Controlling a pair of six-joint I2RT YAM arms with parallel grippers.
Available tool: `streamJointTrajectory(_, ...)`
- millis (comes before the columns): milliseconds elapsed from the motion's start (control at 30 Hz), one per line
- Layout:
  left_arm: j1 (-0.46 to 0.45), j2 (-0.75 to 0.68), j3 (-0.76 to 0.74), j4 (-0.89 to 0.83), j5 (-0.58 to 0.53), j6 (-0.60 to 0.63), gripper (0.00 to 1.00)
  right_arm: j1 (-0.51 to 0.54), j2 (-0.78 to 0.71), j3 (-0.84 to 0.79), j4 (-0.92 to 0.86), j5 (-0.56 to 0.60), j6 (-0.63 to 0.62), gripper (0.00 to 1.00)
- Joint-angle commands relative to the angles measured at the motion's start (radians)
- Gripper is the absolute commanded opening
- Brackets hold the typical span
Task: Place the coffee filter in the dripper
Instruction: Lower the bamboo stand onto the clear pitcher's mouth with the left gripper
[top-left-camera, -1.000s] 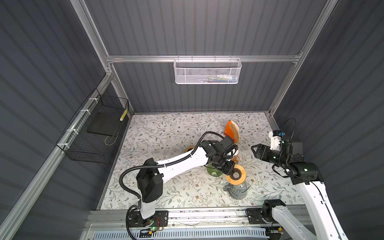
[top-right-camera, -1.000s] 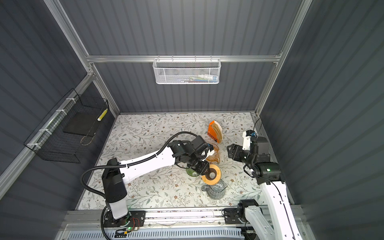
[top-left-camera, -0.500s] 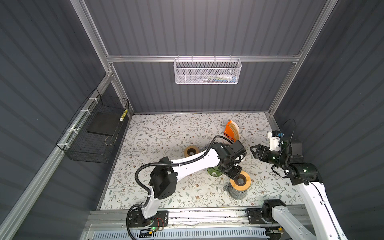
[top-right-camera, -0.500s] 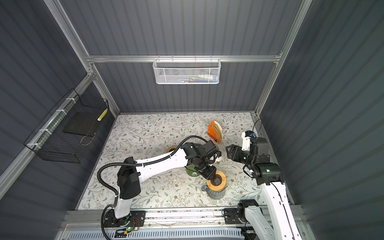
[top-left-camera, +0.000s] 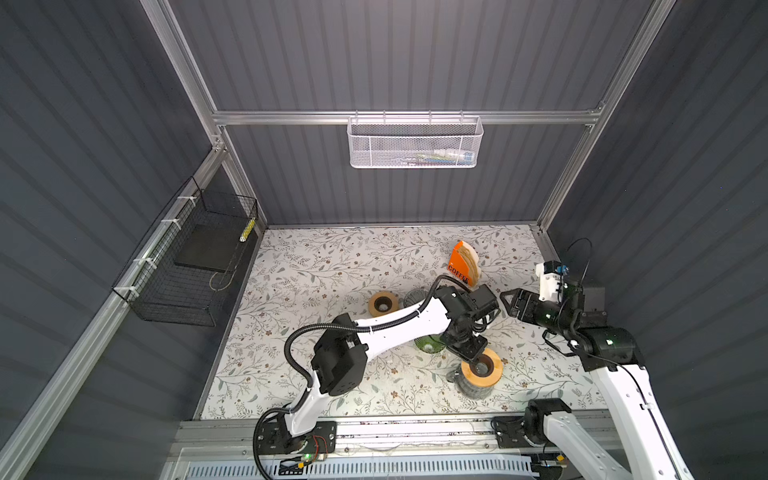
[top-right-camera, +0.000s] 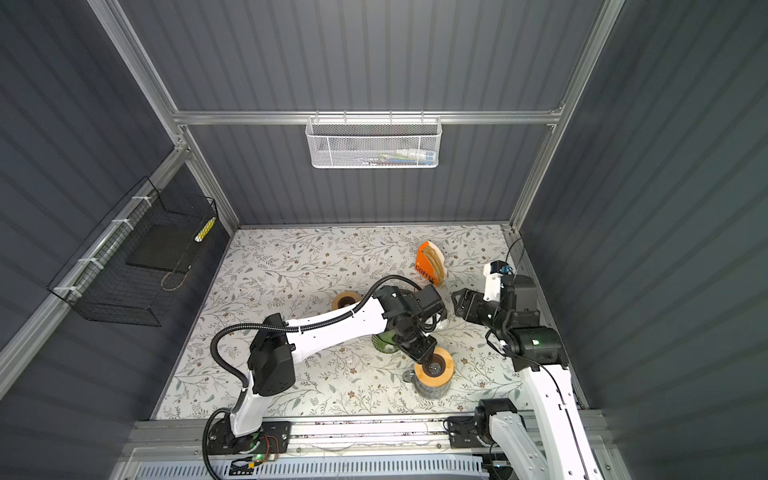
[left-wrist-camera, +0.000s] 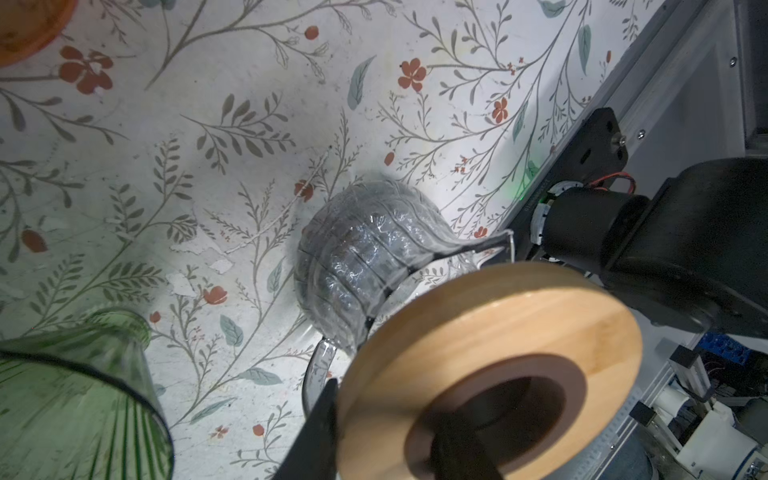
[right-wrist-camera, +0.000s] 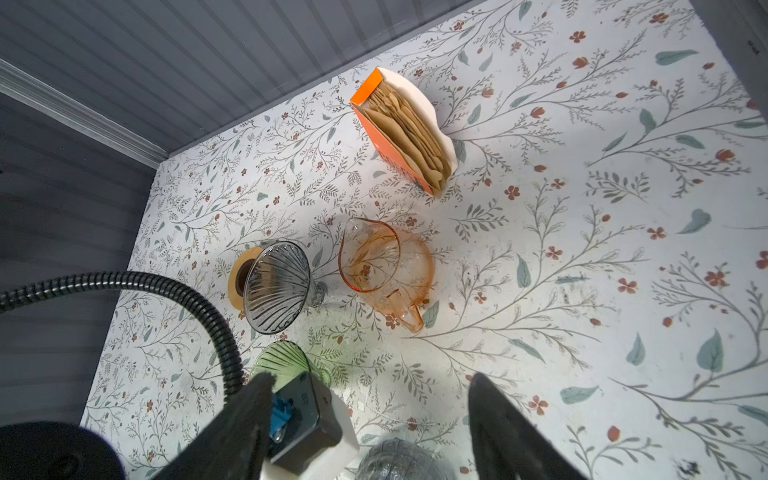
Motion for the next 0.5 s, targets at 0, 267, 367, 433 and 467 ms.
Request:
streamJointTrajectory(0,-0.009,0.022,0.040,-0.040,-0.002,0.021,0.08,-0.003,-0.009,-0.022,0.018,-0.023,0.011,0.74)
streamJointTrajectory(267,-0.012,0.050,0.083,-0.073,-0.034,0.021,0.08,-0.006,-0.008,-0.031,0.029,-0.033,0.010,0.75)
streamJointTrajectory(367,-0.013,0.060,0.095,-0.082,-0.037,0.024,0.09,-0.007,-0.009,-0.031,0.031,-0.035,0.009,0.75)
streamJointTrajectory(433,-0.013,0.068,0.103,-0.088,-0.040,0.024,0.11,-0.009,-0.009,-0.031,0.031,-0.038,0.010,0.75)
streamJointTrajectory(467,-0.013,0.072,0.110,-0.092,-0.040,0.027,0.12,-0.010,-0.009,-0.031,0.030,-0.039,0.010,0.75)
